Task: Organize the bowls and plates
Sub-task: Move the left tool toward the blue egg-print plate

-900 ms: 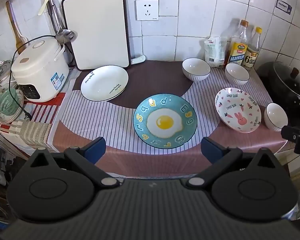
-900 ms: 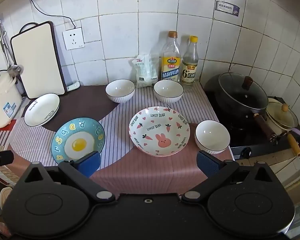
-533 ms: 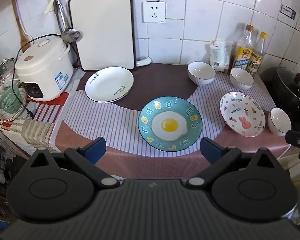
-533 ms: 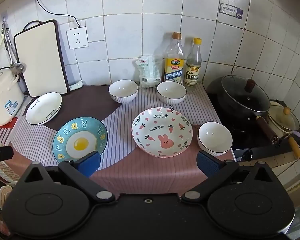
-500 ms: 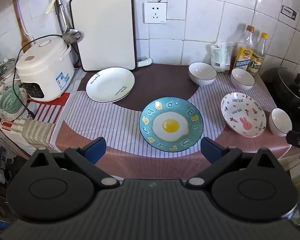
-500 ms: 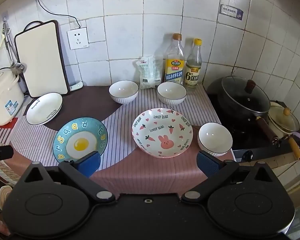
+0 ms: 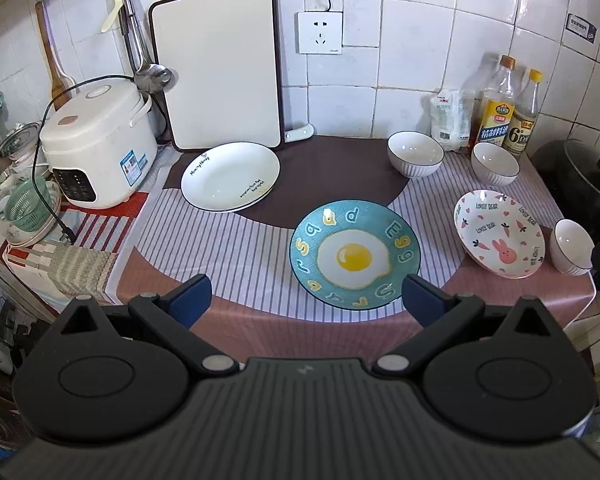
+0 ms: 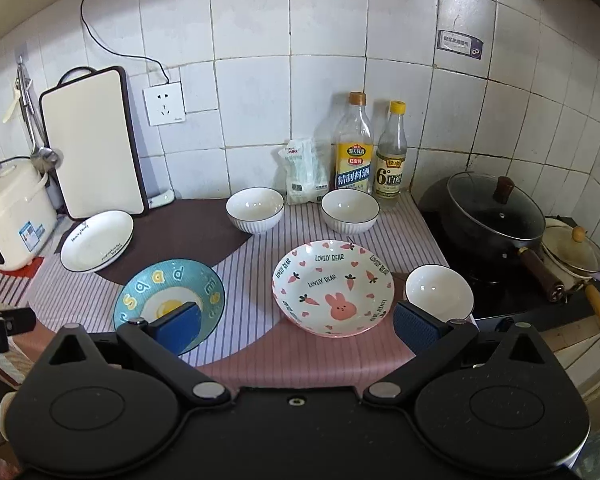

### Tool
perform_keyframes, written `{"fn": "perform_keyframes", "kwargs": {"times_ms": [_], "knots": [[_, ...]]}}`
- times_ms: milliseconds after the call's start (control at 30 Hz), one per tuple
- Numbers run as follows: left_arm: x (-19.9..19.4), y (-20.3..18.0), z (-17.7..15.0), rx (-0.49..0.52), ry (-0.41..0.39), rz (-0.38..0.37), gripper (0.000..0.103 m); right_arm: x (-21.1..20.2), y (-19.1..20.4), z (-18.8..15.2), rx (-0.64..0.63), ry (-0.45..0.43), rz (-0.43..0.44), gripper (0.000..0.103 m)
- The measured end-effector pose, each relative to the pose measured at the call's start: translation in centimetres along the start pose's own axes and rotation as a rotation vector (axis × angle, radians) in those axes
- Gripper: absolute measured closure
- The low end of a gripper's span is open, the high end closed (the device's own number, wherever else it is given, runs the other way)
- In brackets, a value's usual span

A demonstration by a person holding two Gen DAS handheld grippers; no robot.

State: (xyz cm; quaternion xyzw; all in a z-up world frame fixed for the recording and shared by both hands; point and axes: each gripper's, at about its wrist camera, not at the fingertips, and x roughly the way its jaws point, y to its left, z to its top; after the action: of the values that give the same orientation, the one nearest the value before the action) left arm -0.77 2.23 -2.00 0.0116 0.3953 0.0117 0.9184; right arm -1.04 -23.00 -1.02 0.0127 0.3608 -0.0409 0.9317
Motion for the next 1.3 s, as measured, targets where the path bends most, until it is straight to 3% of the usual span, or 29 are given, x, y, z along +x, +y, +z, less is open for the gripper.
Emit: {"fn": "perform_keyframes", "kwargs": {"times_ms": [767, 1300], "knots": [[-1.4, 0.3, -1.0, -0.017, -0.071, 0.003, 0.0, -0.7, 0.9, -1.4, -0.034, -0.047, -0.032, 0.0], [-1.1, 0.0, -1.3, 0.005, -0.048, -0.007, 0.0, -0.7, 1.1, -1.7, -0.027, -0.042, -0.023, 0.0]]}}
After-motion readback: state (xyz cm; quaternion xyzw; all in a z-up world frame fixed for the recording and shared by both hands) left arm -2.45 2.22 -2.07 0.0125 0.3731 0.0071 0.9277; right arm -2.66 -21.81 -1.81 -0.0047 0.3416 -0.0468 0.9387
